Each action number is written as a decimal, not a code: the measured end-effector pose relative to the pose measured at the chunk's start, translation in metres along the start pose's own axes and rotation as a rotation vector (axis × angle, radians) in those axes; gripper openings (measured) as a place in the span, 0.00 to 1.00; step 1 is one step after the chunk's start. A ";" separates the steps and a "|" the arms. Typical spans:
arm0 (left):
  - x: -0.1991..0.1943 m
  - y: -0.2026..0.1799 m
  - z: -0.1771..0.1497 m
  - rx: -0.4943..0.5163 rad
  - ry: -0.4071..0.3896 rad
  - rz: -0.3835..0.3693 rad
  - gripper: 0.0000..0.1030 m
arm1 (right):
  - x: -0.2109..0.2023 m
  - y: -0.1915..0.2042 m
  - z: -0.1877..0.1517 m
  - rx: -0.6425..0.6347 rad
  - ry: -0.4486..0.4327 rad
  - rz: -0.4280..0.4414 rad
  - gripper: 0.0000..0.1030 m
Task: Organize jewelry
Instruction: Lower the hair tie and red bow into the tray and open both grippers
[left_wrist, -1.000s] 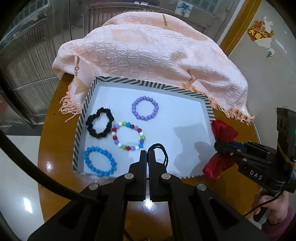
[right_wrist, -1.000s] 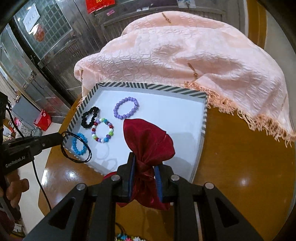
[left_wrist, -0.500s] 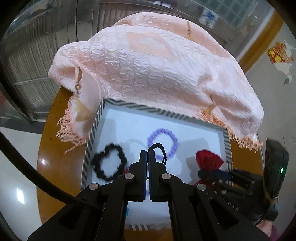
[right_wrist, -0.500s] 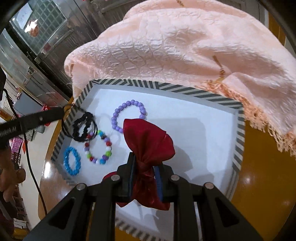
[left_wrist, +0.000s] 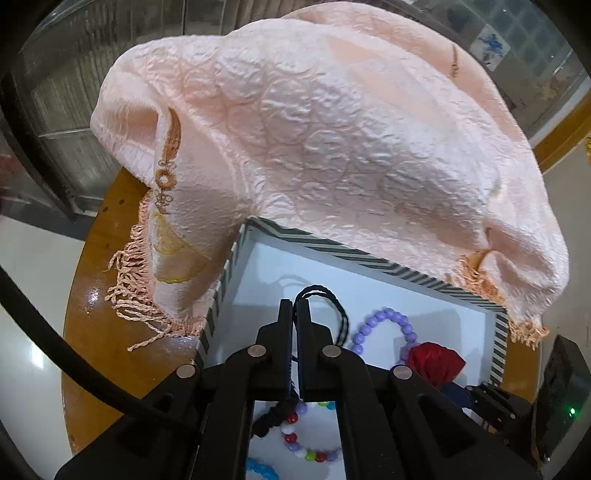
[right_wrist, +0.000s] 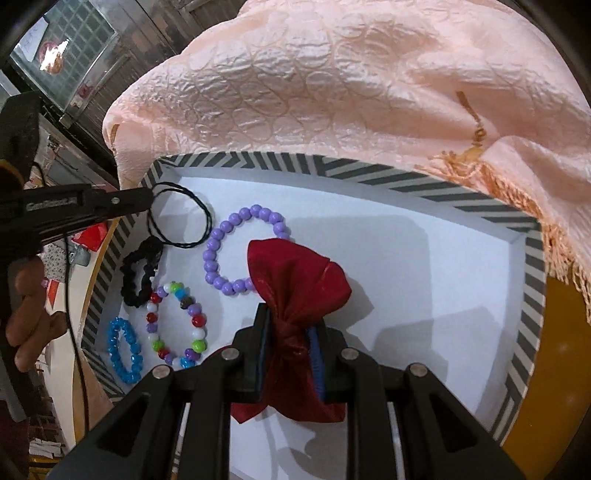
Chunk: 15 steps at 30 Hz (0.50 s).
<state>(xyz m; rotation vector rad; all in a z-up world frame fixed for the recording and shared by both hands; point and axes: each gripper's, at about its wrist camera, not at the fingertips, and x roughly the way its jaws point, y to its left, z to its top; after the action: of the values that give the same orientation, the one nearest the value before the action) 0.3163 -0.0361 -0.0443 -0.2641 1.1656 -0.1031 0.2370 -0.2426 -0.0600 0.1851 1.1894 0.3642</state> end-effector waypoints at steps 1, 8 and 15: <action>0.002 0.001 -0.001 -0.009 0.005 0.016 0.01 | 0.000 0.001 0.000 -0.003 -0.006 -0.005 0.22; 0.008 0.011 -0.007 -0.050 0.053 0.041 0.20 | -0.008 -0.001 -0.003 0.023 -0.026 0.000 0.43; -0.019 0.009 -0.024 -0.012 0.024 0.064 0.28 | -0.037 0.002 -0.015 0.028 -0.054 0.012 0.44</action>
<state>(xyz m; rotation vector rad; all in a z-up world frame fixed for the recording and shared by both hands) 0.2866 -0.0274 -0.0385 -0.2363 1.1982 -0.0432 0.2109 -0.2552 -0.0324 0.2253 1.1408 0.3514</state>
